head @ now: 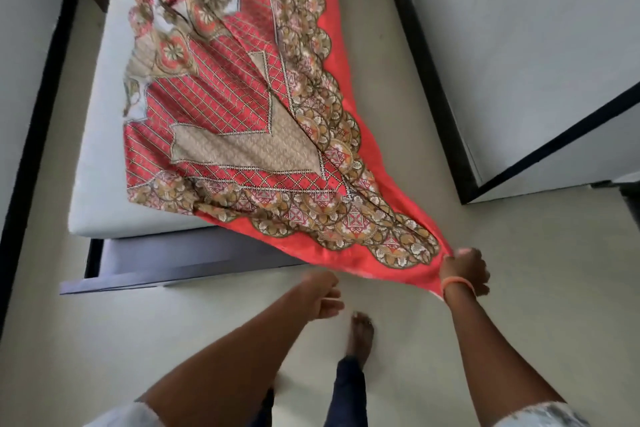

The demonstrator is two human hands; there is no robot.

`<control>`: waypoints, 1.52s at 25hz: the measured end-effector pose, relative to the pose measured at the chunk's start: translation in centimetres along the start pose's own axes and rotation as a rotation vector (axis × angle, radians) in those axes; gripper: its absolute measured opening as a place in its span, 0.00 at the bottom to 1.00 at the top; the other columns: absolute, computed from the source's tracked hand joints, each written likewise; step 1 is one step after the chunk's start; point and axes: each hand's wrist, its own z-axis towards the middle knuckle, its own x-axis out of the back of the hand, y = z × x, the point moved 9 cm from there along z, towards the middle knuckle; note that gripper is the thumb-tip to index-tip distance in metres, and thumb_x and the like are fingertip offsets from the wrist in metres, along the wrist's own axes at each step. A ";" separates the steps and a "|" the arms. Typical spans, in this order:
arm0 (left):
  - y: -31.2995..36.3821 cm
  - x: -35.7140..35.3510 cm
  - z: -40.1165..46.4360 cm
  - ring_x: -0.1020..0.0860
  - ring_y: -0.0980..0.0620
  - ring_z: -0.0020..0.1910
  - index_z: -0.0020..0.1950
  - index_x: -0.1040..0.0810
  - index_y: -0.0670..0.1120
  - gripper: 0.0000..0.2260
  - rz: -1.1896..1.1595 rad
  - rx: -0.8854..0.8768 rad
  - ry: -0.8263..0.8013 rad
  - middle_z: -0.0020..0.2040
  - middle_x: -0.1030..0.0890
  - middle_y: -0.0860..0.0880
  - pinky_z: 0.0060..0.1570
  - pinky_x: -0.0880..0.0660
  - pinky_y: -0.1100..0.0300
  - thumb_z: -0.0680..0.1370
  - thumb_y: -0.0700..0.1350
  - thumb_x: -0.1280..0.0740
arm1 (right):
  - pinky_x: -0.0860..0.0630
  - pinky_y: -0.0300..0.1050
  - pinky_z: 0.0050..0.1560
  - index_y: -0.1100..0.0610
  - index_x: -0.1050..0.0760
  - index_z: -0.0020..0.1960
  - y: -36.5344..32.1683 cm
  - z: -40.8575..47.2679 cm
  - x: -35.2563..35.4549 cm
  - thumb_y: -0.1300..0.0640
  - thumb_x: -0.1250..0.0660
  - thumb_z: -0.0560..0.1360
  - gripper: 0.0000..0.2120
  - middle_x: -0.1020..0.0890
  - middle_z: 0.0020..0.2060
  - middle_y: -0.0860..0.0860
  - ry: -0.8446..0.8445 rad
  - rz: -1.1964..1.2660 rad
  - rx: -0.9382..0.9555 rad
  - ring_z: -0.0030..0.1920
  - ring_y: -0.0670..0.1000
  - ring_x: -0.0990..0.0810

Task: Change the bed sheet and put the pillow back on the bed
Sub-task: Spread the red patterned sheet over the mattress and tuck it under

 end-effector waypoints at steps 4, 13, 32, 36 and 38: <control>1.6 3.7 0.3 0.23 0.50 0.34 0.49 0.28 0.44 0.04 -0.055 -0.043 0.044 0.42 0.26 0.46 0.32 0.27 0.60 0.82 0.42 0.40 | 0.35 0.58 0.63 0.59 0.24 0.59 -1.4 -2.0 -3.4 0.62 0.32 0.73 0.15 0.22 0.60 0.62 -0.094 0.034 -0.025 0.63 0.65 0.27; 10.8 29.0 -1.1 0.20 0.43 0.50 0.57 0.22 0.40 0.11 0.167 -0.332 0.555 0.50 0.20 0.41 0.45 0.28 0.57 0.80 0.43 0.39 | 0.25 0.50 0.52 0.56 0.21 0.50 -19.9 -18.4 -16.2 0.61 0.33 0.74 0.06 0.16 0.51 0.58 -0.253 0.047 0.308 0.53 0.61 0.19; 19.9 59.7 10.8 0.20 0.54 0.39 0.42 0.19 0.44 0.13 -0.162 -0.793 0.079 0.41 0.15 0.47 0.44 0.24 0.54 0.78 0.51 0.36 | 0.24 0.49 0.48 0.55 0.28 0.58 -41.8 -50.3 -47.6 0.49 0.22 0.65 0.27 0.19 0.51 0.55 -0.382 -0.288 0.939 0.52 0.58 0.20; 19.4 63.7 4.9 0.20 0.55 0.41 0.48 0.21 0.46 0.14 -0.066 -0.982 0.246 0.42 0.16 0.48 0.42 0.25 0.56 0.83 0.52 0.40 | 0.24 0.53 0.38 0.58 0.20 0.46 -41.7 -53.4 -47.5 0.58 0.34 0.70 0.07 0.15 0.38 0.56 -0.718 -0.191 0.762 0.38 0.56 0.18; 17.6 65.8 3.3 0.24 0.59 0.34 0.43 0.24 0.45 0.15 -0.154 -0.949 0.298 0.37 0.20 0.46 0.36 0.26 0.56 0.83 0.52 0.40 | 0.26 0.56 0.35 0.60 0.20 0.43 -41.0 -53.9 -46.8 0.54 0.38 0.68 0.12 0.19 0.33 0.57 -0.826 -0.198 0.645 0.34 0.53 0.24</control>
